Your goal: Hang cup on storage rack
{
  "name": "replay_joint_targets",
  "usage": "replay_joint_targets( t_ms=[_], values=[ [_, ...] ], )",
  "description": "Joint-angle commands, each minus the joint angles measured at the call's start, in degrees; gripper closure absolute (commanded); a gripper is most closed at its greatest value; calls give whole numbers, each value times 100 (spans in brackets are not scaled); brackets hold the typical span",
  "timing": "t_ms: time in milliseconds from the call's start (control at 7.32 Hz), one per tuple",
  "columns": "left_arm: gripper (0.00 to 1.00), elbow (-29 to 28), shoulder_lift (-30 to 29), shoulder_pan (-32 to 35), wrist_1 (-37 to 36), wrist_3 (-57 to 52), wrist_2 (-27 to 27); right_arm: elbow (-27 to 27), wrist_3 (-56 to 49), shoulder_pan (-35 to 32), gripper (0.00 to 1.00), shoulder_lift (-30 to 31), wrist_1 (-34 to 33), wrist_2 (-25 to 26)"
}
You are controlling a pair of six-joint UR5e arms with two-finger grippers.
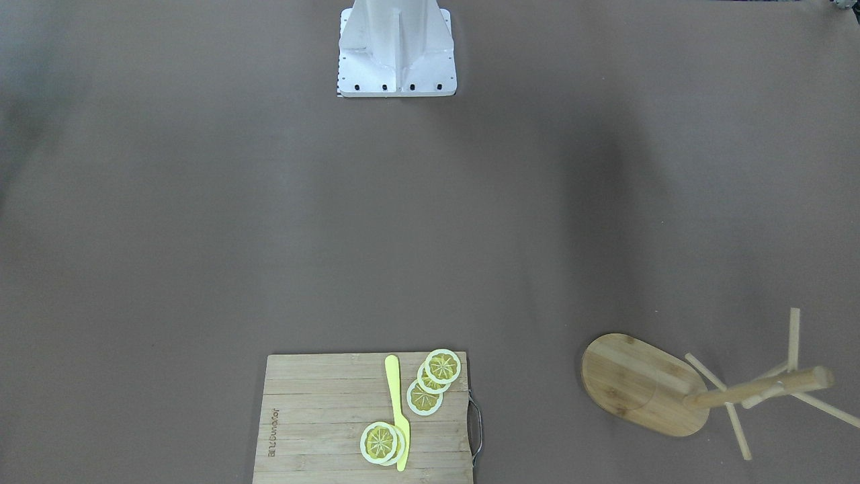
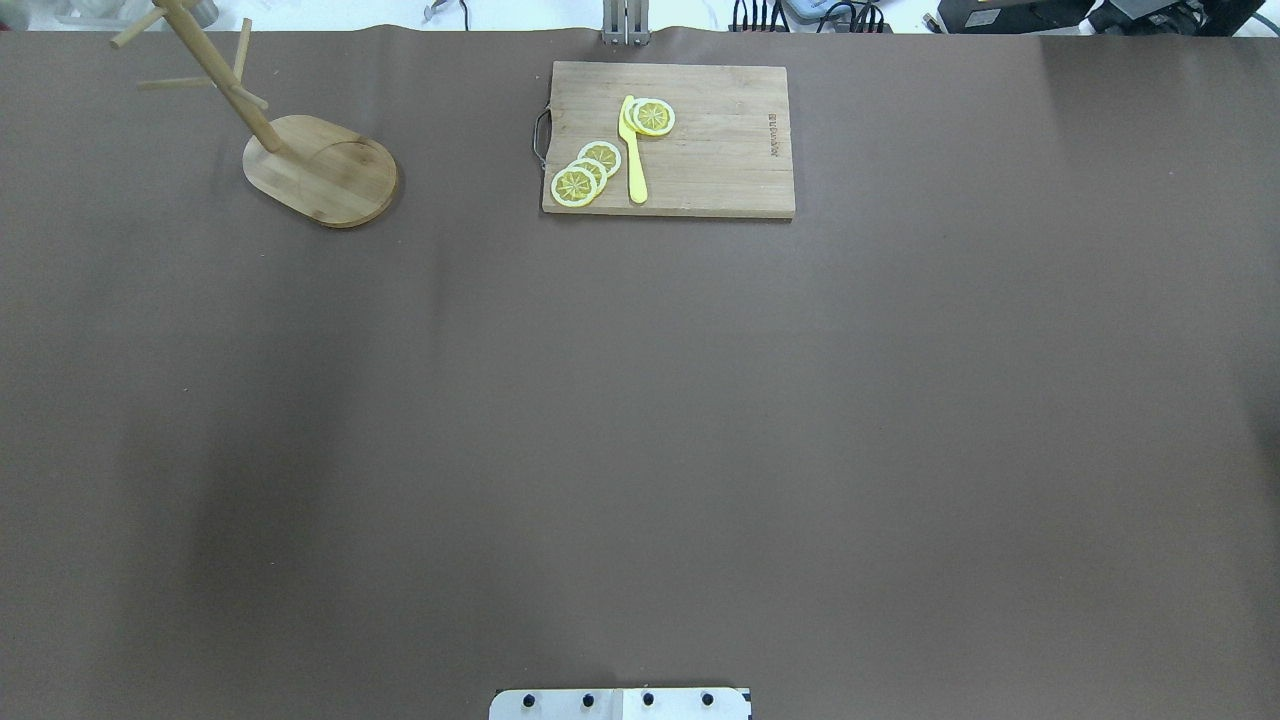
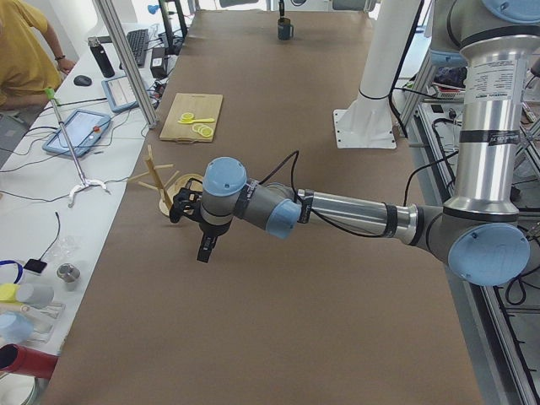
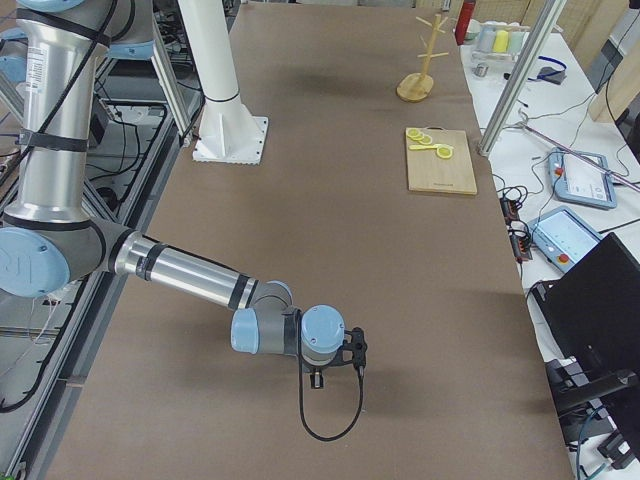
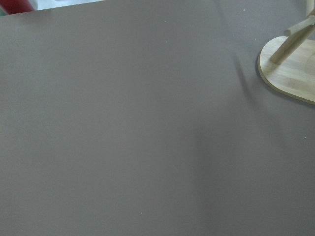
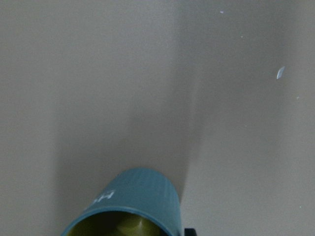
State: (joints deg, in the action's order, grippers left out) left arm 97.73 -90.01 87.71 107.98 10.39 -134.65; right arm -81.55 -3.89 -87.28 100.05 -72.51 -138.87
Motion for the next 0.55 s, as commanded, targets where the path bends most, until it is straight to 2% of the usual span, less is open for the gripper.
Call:
replay_joint_targets(
  t_ms=[0,137,273,410],
  values=[
    [1,9,10,0,3,15,0,-36,11,0,100,-3,9,-88],
    [1,9,10,0,3,16,0,-367,106,0,100,-3,0,-288],
    [1,9,10,0,3,16,0,-831,864,79,100,-46,-34,-334],
    [1,9,1,0,3,24,-17,-1262,1646,523,100,-194,-26,-256]
  ],
)
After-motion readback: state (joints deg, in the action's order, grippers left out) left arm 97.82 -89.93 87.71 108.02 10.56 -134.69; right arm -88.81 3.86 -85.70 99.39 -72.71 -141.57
